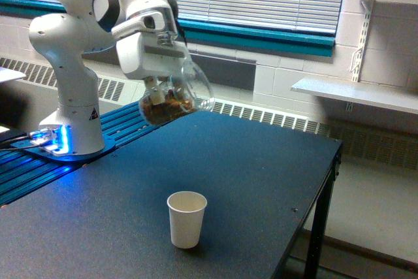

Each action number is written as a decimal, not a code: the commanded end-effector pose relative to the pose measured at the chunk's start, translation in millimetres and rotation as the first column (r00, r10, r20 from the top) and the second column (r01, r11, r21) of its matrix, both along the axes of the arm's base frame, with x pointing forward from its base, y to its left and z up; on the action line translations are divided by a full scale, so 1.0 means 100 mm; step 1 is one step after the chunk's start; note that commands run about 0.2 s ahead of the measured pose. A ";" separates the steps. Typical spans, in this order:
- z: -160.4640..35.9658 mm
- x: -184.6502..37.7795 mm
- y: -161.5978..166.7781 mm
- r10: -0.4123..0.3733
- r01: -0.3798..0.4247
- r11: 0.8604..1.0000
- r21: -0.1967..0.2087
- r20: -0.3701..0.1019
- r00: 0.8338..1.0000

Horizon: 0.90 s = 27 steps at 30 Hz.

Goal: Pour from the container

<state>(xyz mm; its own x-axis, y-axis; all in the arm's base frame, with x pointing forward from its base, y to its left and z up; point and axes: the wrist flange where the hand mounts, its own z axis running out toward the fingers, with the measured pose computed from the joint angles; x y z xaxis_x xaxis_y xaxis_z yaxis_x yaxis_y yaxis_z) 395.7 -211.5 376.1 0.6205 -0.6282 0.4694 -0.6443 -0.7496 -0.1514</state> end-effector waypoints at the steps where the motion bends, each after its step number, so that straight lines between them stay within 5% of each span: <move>1: -0.08 -0.10 -0.08 -0.017 0.017 1.000 -0.017 0.001 1.000; 27: -0.60 -0.23 -0.11 -0.056 0.048 0.997 -0.067 -0.127 0.990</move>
